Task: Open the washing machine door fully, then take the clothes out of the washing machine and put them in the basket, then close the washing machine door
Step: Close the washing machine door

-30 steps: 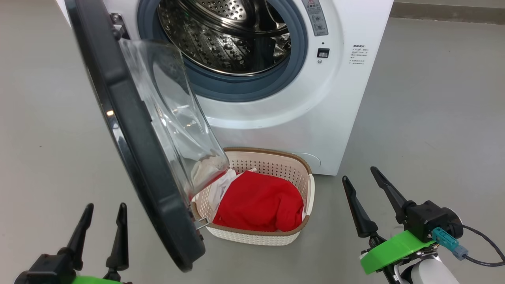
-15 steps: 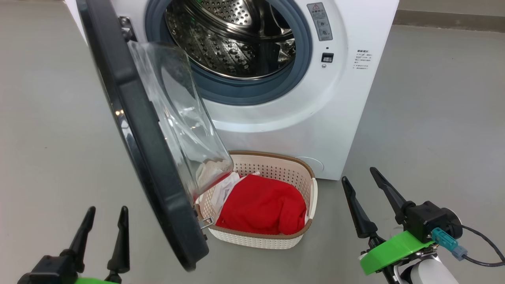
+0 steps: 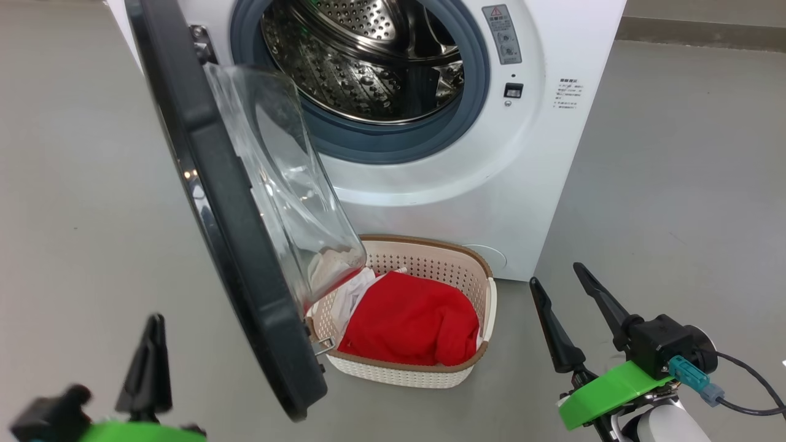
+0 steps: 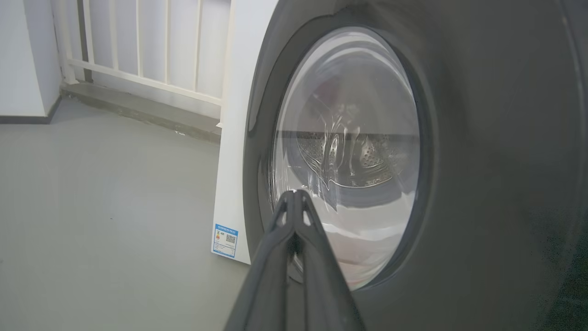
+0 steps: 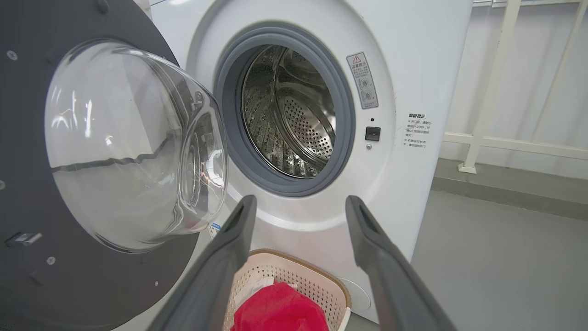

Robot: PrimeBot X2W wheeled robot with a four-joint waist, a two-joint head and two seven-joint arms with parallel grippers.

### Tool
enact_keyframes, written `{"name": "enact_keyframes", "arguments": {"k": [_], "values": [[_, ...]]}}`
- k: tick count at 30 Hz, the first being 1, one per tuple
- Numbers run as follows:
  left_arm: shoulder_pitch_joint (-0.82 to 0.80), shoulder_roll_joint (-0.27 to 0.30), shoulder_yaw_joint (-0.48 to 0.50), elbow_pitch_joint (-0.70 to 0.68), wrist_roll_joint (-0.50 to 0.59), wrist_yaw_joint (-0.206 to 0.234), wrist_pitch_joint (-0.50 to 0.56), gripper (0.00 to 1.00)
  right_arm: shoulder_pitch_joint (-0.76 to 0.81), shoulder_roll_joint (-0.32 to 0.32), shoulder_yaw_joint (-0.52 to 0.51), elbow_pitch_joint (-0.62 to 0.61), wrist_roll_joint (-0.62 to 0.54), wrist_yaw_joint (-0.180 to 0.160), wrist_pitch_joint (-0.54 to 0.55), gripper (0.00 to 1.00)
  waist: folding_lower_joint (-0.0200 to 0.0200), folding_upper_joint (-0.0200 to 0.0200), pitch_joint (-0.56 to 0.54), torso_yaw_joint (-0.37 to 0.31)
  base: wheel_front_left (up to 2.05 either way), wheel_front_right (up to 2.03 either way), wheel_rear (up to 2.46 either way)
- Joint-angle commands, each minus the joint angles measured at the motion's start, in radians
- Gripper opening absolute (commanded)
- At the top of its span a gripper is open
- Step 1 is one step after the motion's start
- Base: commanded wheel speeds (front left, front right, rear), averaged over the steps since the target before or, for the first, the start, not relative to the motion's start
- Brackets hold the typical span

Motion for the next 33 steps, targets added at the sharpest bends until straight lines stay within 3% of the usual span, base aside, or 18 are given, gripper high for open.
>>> {"name": "enact_keyframes", "arguments": {"k": [1,7,9,16,24,27,33], "values": [[-0.066,0.009,0.045,-0.036,-0.074,-0.005,0.014,0.00,-0.008,0.000,0.020,-0.021,-0.002,0.004,-0.006,1.00,0.0000,0.0000,0.000,0.001,0.00,0.00,0.00],[-0.143,-0.015,0.107,-0.108,-0.526,-0.004,0.187,0.00,-0.008,0.000,0.022,-0.019,-0.003,0.004,-0.006,1.00,0.0000,0.0000,-0.003,0.001,0.00,0.00,0.00],[-0.163,-0.018,0.127,-0.136,-0.685,0.023,0.265,0.00,-0.009,0.000,0.022,-0.019,-0.003,0.004,-0.006,1.00,0.0000,0.0000,-0.003,-0.001,0.00,0.00,0.00],[-0.206,-0.020,0.159,-0.259,-1.090,0.229,0.521,0.00,-0.012,0.000,0.022,-0.022,-0.009,0.004,-0.006,1.00,0.0000,0.0000,0.008,-0.011,0.00,0.00,0.00],[-0.222,0.004,0.142,-0.377,-1.201,0.391,0.667,0.00,-0.023,0.000,0.026,-0.023,-0.017,0.004,-0.006,1.00,0.0000,0.0000,0.028,-0.023,0.00,0.00,0.00],[-0.226,0.008,0.127,-0.403,-1.211,0.413,0.693,0.00,-0.031,0.000,0.031,-0.024,-0.018,0.004,-0.006,1.00,0.0000,0.0000,0.036,-0.032,0.00,0.00,0.00],[-0.232,-0.001,0.105,-0.429,-1.236,0.416,0.703,0.00,-0.043,0.000,0.032,-0.027,-0.021,0.004,-0.006,1.00,0.0000,0.0000,0.050,-0.059,0.00,0.00,0.00]]}}
